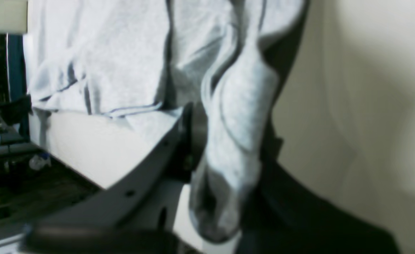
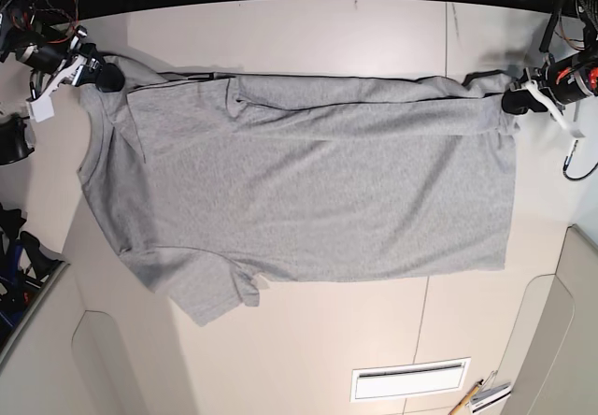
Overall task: Fold the T-shirt properly
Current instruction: 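Regrasp the folded edge with both grippers and pull it flat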
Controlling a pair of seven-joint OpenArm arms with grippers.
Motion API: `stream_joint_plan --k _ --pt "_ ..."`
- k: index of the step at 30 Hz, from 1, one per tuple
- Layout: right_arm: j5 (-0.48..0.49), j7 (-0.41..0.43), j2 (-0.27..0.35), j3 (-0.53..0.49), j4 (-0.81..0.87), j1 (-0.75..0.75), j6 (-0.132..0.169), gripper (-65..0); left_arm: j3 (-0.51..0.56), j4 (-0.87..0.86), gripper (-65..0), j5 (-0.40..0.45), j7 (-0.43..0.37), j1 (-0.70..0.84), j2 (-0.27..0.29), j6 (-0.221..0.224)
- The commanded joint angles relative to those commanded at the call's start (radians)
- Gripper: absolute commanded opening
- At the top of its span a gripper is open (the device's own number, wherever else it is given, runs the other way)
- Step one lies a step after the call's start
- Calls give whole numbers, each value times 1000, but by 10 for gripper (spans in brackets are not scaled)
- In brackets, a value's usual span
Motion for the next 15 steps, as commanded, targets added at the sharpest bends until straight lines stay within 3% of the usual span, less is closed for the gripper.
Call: stream_joint_plan --k 3,9,15 --pt "10 -12 32 0 5 -35 0 -650 -30 0 -650 -10 8 43 0 0" --pt "41 -44 96 0 22 -76 0 -650 -134 3 -650 -126 87 138 0 0" --pt "55 -82 116 0 26 -89 13 -650 -152 5 -650 -166 112 209 1 0"
